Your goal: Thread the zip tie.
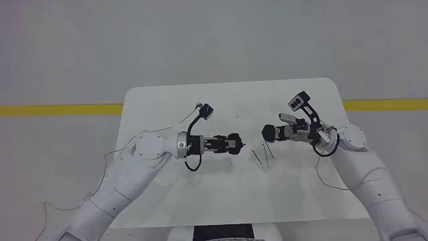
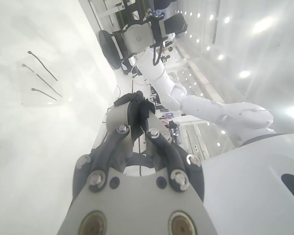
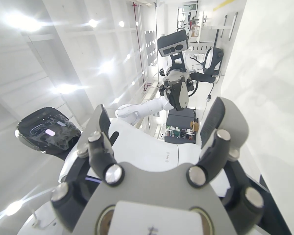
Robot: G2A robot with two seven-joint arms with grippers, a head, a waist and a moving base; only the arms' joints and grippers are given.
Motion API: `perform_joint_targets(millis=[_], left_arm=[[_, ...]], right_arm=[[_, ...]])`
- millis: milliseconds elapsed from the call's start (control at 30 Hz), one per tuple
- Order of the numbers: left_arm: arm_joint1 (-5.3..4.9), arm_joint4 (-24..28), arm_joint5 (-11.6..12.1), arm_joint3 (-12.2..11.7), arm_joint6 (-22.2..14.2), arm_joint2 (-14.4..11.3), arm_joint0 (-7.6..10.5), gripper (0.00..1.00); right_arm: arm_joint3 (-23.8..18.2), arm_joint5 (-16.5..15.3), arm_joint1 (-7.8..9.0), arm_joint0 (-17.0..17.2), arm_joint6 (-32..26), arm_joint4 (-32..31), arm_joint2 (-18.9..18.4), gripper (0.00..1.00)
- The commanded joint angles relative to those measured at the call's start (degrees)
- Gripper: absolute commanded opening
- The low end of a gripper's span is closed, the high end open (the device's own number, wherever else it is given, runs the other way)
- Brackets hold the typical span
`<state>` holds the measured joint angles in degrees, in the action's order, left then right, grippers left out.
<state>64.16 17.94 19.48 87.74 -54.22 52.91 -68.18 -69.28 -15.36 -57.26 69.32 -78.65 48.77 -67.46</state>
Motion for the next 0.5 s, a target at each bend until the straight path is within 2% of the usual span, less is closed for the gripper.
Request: perform_joint_targets(millis=[0, 133, 300, 400, 467], left_arm=[[0.0, 0.0, 0.0, 0.0, 0.0, 0.0, 0.01, 0.0], [0.01, -0.2, 0.0, 0.0, 0.3, 0.0, -0.01, 0.0], [-0.12, -8.9, 0.0, 0.7, 5.8, 0.0, -0.03, 0.0], [-0.27, -17.4, 0.0, 2.5, 9.1, -0.4, -0.01, 0.0], [-0.32, -20.5, 0.0, 4.1, 12.2, -0.7, -0.45, 0.0]], right_arm=[[0.0, 0.0, 0.0, 0.0, 0.0, 0.0, 0.0, 1.0], [0.0, 0.0, 0.0, 0.0, 0.0, 0.0, 0.0, 1.0], [0.0, 0.0, 0.0, 0.0, 0.0, 0.0, 0.0, 1.0], [0.0, 0.0, 0.0, 0.0, 0.0, 0.0, 0.0, 1.0], [0.0, 0.0, 0.0, 0.0, 0.0, 0.0, 0.0, 1.0]])
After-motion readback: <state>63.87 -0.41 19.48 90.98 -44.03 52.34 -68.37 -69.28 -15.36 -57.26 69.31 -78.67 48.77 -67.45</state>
